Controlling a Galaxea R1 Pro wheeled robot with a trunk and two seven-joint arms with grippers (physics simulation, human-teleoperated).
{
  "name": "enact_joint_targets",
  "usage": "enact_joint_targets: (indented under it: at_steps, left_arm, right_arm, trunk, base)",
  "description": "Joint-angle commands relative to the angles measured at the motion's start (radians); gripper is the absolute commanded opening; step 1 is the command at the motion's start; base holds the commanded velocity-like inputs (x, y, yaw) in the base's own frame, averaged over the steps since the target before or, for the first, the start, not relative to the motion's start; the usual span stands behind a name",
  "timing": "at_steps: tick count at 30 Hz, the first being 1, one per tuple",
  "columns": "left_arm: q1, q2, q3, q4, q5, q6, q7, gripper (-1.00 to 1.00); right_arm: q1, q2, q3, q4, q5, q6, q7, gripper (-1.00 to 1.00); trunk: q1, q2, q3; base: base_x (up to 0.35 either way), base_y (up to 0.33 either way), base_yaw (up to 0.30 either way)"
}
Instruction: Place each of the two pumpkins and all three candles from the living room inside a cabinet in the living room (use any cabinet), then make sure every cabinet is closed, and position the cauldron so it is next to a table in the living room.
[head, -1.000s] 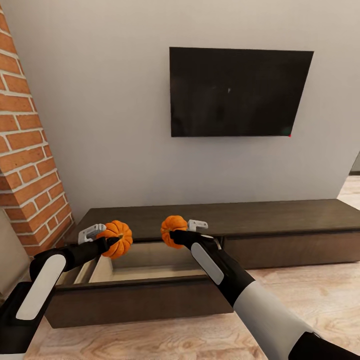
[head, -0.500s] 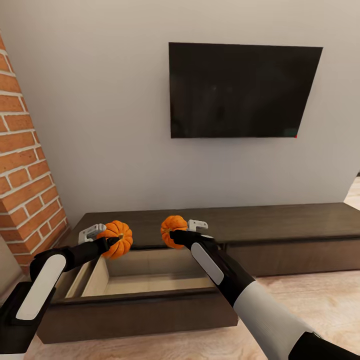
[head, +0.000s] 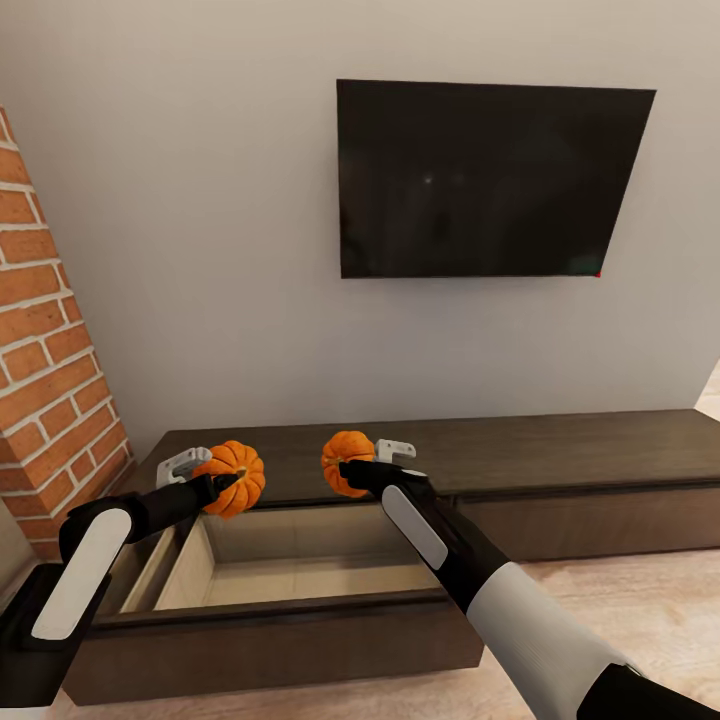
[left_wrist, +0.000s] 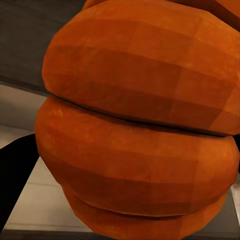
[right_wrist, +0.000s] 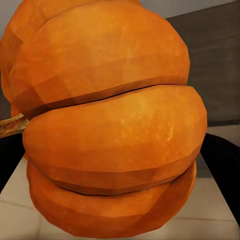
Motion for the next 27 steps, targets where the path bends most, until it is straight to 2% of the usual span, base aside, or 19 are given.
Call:
enact_joint_targets:
  at_steps: [1,27]
  left_arm:
    - [-0.001,0.001,-0.001,-0.001,0.011,0.001,0.011,-1.0]
    - [0.0,0.001,-0.001,-0.001,0.011,0.001,0.009,-1.0]
  right_arm:
    - [-0.001,0.0,0.002,-0.001,-0.008,0.001,-0.009,-1.0]
    - [-0.001,0.0,0.002,-0.001,-0.008,0.001,-0.009,-1.0]
  trunk:
    - [0.0,-0.001,-0.001]
    - [0.099,-0.183,-0.083]
  base:
    - [0.002,0.0,0.0]
    - [0.0,0.0,0.0]
